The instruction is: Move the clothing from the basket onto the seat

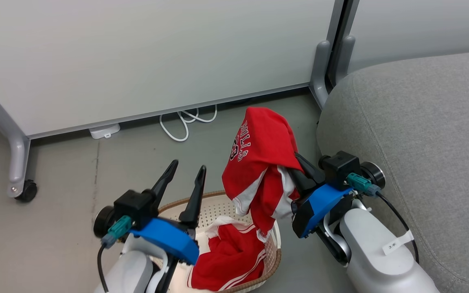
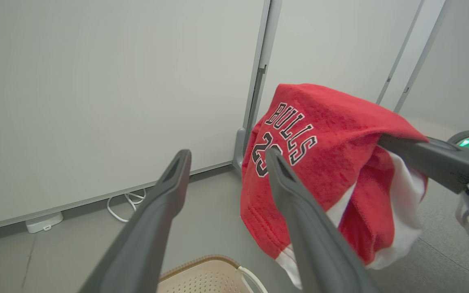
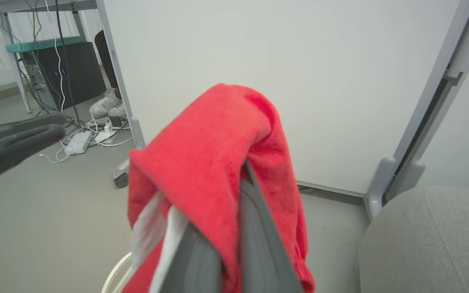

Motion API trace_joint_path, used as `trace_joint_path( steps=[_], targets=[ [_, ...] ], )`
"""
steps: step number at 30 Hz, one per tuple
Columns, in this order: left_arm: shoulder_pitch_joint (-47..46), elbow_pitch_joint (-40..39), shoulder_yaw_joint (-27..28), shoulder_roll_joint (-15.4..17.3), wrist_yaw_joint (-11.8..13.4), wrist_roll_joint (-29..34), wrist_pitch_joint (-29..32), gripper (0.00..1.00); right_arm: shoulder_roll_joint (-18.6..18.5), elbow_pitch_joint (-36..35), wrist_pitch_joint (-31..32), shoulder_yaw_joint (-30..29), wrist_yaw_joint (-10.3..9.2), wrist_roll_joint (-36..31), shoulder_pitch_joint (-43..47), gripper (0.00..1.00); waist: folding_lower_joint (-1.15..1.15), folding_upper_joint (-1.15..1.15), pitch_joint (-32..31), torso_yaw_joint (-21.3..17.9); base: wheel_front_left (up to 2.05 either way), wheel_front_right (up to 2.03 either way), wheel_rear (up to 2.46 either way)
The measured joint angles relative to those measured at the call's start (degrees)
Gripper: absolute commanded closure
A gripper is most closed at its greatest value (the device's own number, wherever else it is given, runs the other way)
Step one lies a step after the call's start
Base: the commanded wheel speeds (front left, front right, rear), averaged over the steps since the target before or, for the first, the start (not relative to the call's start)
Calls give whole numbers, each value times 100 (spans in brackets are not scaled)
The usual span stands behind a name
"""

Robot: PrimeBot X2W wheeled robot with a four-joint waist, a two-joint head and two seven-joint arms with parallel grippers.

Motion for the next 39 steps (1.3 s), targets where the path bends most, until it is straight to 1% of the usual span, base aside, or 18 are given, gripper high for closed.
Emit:
trace_joint_path(
  steps=[7, 16, 23, 30, 34, 39],
  targets=[
    [607, -286, 673, -26, -188, 479, 0, 0, 0, -3, 0, -45, 0, -35, 77, 100, 0, 0, -69, 3, 0, 0, 0],
    [1109, -404, 1185, -183, -296, 865, 0, 0, 0, 29, 0, -96, 0, -52, 154, 100, 0, 0, -139, 14, 0, 0, 0],
    [1149, -360, 1338, -303, -337, 1026, 0, 0, 0, 32, 0, -88, 0, -56, 160, 100, 0, 0, -153, -9, 0, 0, 0],
    [1148, -279, 1369, -357, -355, 1077, 0, 0, 0, 21, 0, -98, 0, -48, 177, 100, 0, 0, -122, -99, 0, 0, 0],
    [1138, -292, 1384, -367, -365, 1083, 0, 0, 0, -2, 0, -93, 0, -44, 178, 100, 0, 0, -87, -214, 0, 0, 0],
    [1110, -338, 1378, -353, -365, 1072, 1, 0, 0, -38, -1, -92, 0, -38, 167, 100, 0, 0, -36, -469, 0, 0, 0]
  ],
)
